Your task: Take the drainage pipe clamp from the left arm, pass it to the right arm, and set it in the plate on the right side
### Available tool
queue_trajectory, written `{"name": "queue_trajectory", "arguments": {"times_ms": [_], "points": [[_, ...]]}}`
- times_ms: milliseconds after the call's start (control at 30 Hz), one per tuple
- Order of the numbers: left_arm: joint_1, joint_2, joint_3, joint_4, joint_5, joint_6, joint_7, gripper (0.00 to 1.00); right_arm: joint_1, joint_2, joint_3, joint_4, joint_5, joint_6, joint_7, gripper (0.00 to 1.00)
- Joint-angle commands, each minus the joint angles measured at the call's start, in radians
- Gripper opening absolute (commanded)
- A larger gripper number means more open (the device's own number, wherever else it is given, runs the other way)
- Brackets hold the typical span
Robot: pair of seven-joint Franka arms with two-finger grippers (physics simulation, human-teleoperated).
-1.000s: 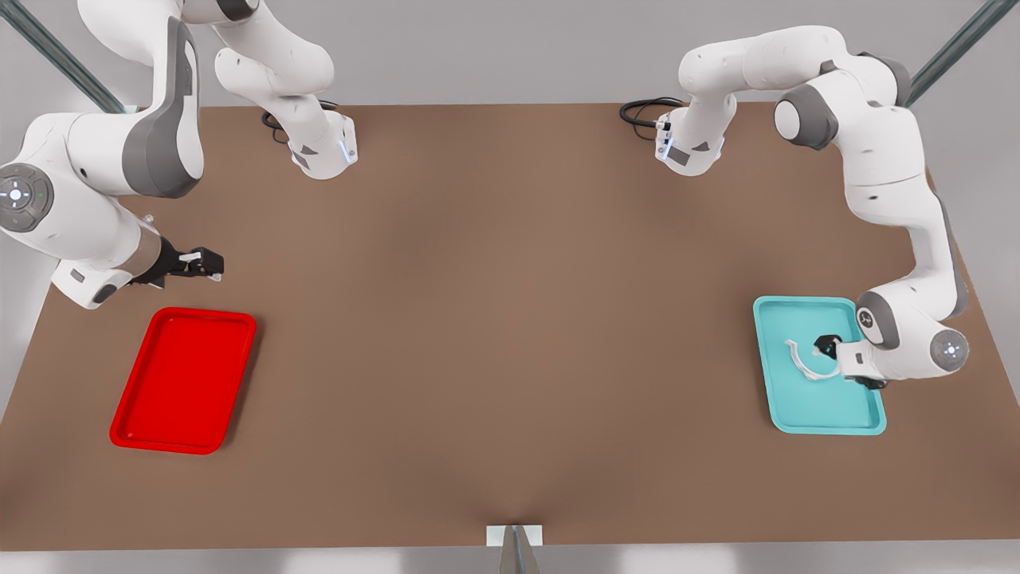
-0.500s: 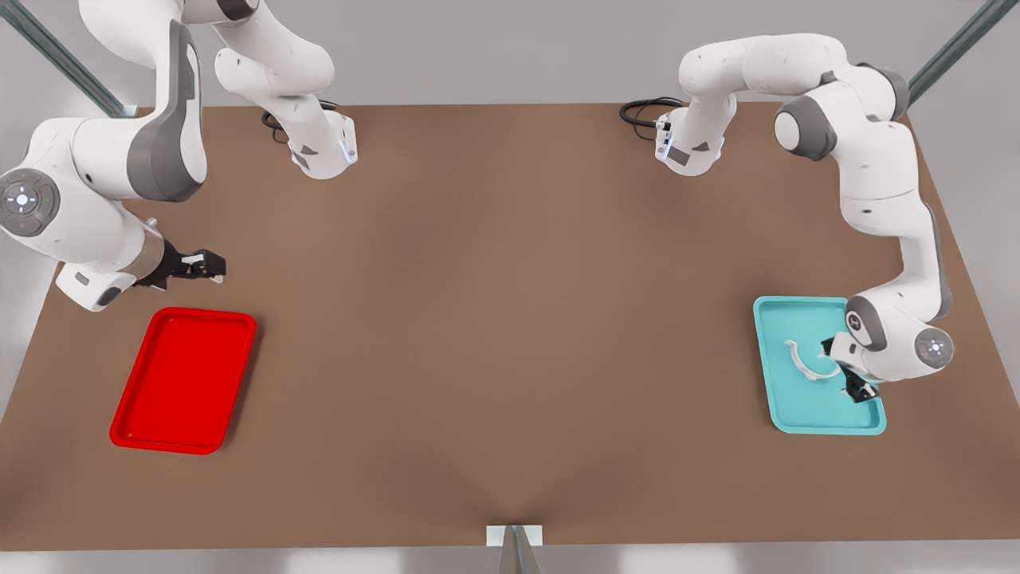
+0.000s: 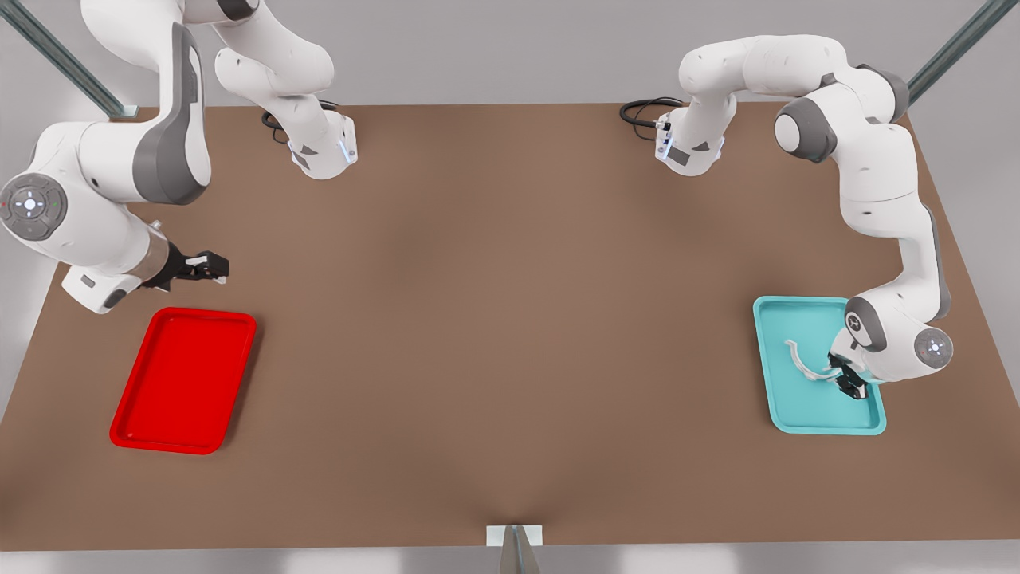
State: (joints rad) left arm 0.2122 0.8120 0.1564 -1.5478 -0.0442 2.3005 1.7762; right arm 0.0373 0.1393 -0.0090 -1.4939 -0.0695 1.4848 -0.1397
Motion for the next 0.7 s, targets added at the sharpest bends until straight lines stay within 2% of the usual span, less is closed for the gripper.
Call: {"name": "queue_trajectory", "arguments": {"times_ms": [0,100,200,333,433,533,600,667], "points": [[0.001,-0.001,0.000,0.000,0.000,0.000,0.108,0.38,0.000,-0.001,0.000,-0.003,0.000,0.005,-0.003,1.00],[0.001,0.001,0.000,0.000,0.000,0.000,0.098,0.37,0.000,-0.003,0.000,-0.003,0.002,0.003,-0.003,1.00],[0.001,0.003,0.000,0.000,0.001,0.000,0.083,0.21,0.000,-0.003,0.000,-0.011,0.002,0.005,-0.003,1.00],[0.001,-0.014,0.000,0.003,0.000,-0.027,0.022,0.21,-0.002,-0.001,0.000,-0.009,0.002,0.005,-0.003,1.00],[-0.083,-0.165,-0.006,0.002,0.000,-0.210,-0.421,0.21,0.010,0.055,0.003,0.063,0.033,0.009,0.002,1.00],[-0.250,-0.240,-0.029,-0.001,0.000,-0.257,-0.937,0.21,0.092,0.164,0.008,0.170,0.039,0.029,0.003,1.00],[-0.266,-0.224,-0.138,0.015,0.000,-0.283,-1.116,0.21,0.133,0.226,0.011,0.185,0.108,0.095,-0.003,1.00],[-0.295,-0.215,-0.230,0.071,0.006,-0.331,-1.340,0.21,0.170,0.284,0.063,0.184,0.122,0.176,-0.004,1.00]]}}
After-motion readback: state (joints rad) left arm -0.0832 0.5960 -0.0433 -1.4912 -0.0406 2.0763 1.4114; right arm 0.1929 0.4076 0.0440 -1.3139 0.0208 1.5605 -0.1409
